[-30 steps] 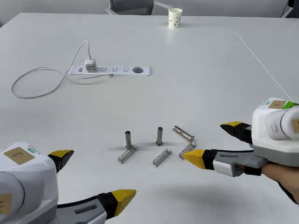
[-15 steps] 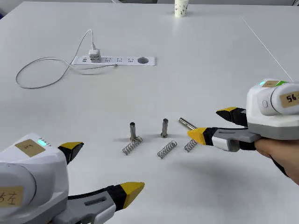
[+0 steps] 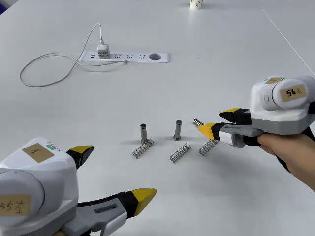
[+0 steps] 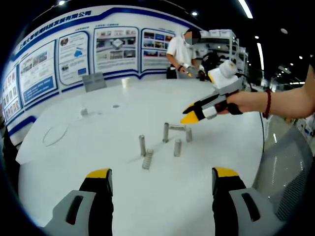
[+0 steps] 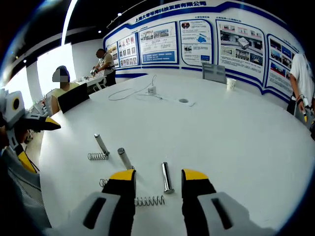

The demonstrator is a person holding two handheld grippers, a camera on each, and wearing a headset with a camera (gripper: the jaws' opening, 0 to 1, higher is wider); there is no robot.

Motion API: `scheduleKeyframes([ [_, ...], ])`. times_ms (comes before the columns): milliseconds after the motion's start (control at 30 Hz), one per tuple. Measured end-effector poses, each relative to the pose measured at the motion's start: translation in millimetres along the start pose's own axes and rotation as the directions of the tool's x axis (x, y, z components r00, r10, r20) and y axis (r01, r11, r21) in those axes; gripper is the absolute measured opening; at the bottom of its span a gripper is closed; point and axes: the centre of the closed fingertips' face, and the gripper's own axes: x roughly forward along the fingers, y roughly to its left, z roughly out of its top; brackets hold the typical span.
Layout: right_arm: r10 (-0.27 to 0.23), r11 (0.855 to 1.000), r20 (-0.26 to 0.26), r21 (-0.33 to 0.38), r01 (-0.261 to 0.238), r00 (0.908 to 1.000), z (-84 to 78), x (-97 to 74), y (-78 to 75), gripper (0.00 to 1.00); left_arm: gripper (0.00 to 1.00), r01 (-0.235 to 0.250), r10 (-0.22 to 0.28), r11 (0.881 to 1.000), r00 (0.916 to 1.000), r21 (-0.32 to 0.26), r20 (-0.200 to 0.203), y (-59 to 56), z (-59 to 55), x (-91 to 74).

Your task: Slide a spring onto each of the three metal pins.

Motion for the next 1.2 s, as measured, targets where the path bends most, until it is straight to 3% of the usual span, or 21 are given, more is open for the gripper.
scheduleKeyframes([
  [767, 0.016, 1.000, -0.031, -0.005, -0.016, 0.9994, -10.6, 42.9, -7.4, 0.23, 0.81, 0.018, -0.018, 1.000, 0.9998, 0.006, -0.006, -2.3, -4.2, 8.1],
  [1200, 0.028, 1.000, -0.041, 0.000, -0.028, 0.9988, -14.4, 54.6, -8.3, 0.17, 0.80, 0.018, -0.018, 1.000, 0.9998, 0.004, -0.011, -1.9, -6.4, 8.2],
])
